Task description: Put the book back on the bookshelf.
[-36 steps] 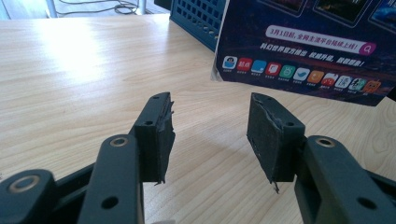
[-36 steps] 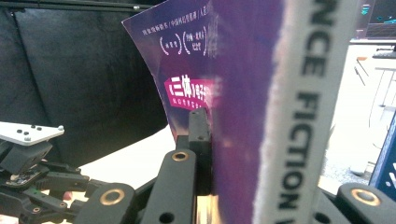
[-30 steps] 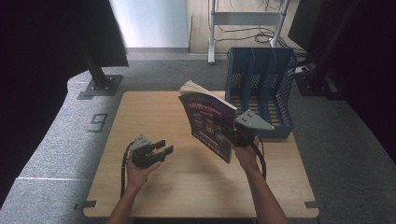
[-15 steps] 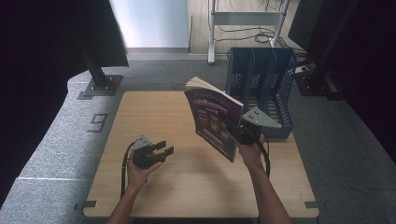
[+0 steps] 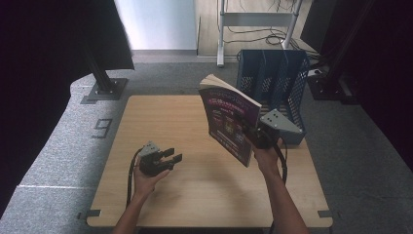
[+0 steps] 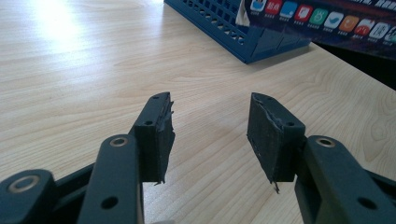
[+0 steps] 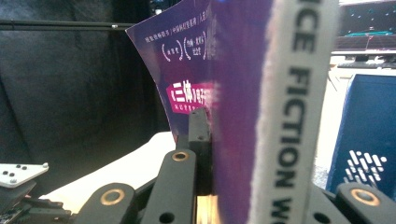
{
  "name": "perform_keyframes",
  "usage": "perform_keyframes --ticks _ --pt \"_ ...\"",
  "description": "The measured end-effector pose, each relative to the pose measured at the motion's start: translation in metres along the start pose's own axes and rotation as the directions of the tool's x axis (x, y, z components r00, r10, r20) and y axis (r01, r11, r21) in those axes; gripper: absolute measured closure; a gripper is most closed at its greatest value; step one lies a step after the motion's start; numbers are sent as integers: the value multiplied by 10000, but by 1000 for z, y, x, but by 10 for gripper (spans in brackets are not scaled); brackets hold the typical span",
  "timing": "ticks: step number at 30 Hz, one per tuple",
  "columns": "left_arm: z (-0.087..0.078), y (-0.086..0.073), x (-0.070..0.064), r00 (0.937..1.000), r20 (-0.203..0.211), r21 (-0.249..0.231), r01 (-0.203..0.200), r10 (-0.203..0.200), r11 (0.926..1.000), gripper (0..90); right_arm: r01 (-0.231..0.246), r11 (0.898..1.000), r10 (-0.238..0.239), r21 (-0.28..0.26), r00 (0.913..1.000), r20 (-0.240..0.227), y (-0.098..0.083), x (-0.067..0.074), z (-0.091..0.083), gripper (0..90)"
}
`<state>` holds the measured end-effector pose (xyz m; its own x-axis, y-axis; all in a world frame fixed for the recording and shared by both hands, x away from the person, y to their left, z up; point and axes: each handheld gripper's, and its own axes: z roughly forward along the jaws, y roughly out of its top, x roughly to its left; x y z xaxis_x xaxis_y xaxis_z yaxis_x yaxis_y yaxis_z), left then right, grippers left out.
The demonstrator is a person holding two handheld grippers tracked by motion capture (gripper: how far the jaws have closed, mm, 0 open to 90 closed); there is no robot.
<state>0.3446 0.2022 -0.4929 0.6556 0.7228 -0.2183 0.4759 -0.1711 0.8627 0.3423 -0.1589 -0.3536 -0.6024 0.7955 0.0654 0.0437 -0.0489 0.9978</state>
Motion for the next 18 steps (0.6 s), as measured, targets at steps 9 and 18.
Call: perform_keyframes --ticks 9,18 --pt "0 -1 1 10000 3 9 86 -86 10000 503 78 9997 -75 -221 9999 116 10 -2 -4 817" --pt "-1 0 2 9999 24 -17 149 -149 9999 503 55 9994 -44 -332 9995 322 18 -8 -8 817"
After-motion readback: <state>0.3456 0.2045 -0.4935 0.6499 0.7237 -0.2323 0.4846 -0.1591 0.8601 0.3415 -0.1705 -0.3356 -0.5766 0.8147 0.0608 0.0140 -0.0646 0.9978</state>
